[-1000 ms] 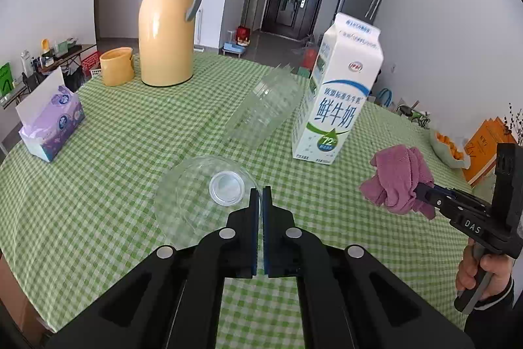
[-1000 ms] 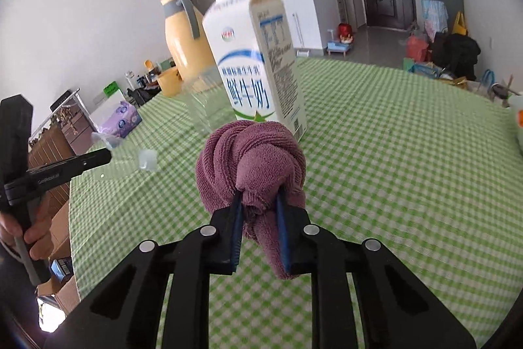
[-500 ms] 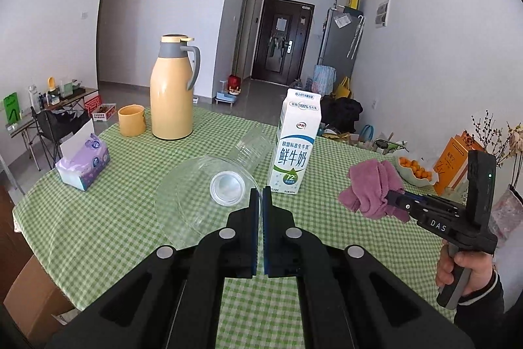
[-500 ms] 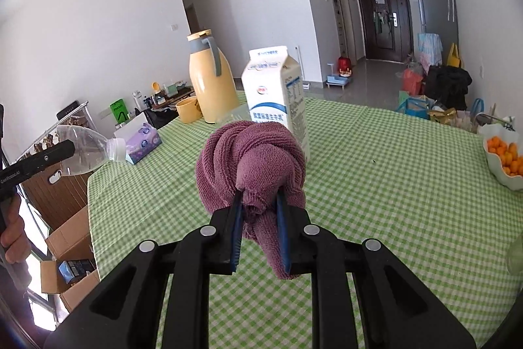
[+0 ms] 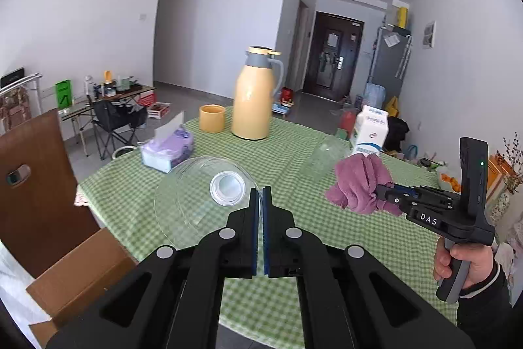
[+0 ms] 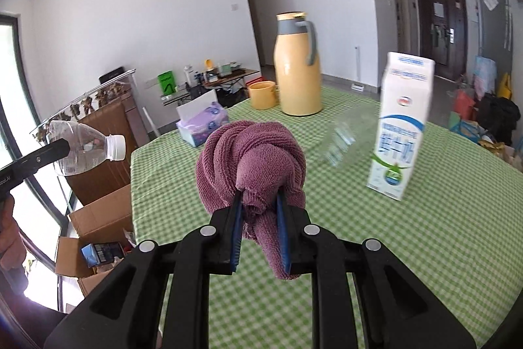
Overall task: Collect trash
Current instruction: 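Carry the towel and clear bottle to the cardboard box and release both inside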
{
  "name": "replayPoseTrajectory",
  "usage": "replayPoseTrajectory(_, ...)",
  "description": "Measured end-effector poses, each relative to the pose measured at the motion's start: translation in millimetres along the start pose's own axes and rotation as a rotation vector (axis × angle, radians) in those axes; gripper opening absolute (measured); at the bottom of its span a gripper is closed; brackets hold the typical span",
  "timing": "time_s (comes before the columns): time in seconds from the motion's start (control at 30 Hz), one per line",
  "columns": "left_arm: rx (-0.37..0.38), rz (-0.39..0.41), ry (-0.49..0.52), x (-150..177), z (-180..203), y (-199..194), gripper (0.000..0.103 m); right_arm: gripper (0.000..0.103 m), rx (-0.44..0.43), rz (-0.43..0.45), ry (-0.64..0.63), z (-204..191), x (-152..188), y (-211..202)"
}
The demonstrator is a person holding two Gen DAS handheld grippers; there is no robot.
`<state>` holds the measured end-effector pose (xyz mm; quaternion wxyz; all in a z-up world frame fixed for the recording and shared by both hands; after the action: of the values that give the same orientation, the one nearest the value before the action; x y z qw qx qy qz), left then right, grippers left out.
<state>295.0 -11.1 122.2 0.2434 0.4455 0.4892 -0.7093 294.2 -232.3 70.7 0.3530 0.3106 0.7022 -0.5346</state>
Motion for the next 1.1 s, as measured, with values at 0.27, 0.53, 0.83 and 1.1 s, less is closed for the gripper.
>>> replayPoseTrajectory(0.27,-0.227,0.015,-0.107,17.4,-96.4,-56.4,0.000,0.019,-0.207,-0.088,-0.157,-129.4,-13.4,80.1)
replayPoseTrajectory(0.53,-0.385,0.013,-0.211,42.8,-174.1,-110.1,0.000,0.019,-0.371,-0.164,-0.301,-245.0,-7.9,129.9)
replayPoseTrajectory(0.83,-0.434,-0.022,-0.283,66.8,-223.7,-127.4,0.000,0.019,-0.419,-0.227,-0.393,-301.5,2.1,160.5)
replayPoseTrajectory(1.1,-0.340,-0.227,-0.414,119.8,-266.5,-64.9,0.000,0.020,-0.328,-0.470,-0.601,-333.0,56.0,227.5)
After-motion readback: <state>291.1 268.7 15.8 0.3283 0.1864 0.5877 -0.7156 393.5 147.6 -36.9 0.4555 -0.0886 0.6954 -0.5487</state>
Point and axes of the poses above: each gripper's, at about its wrist camera, not at the fingertips, and y roughly the way its jaws point, z to its right, x to its underside, the point moved 1 cm from there along y, roughly the way its jaws point
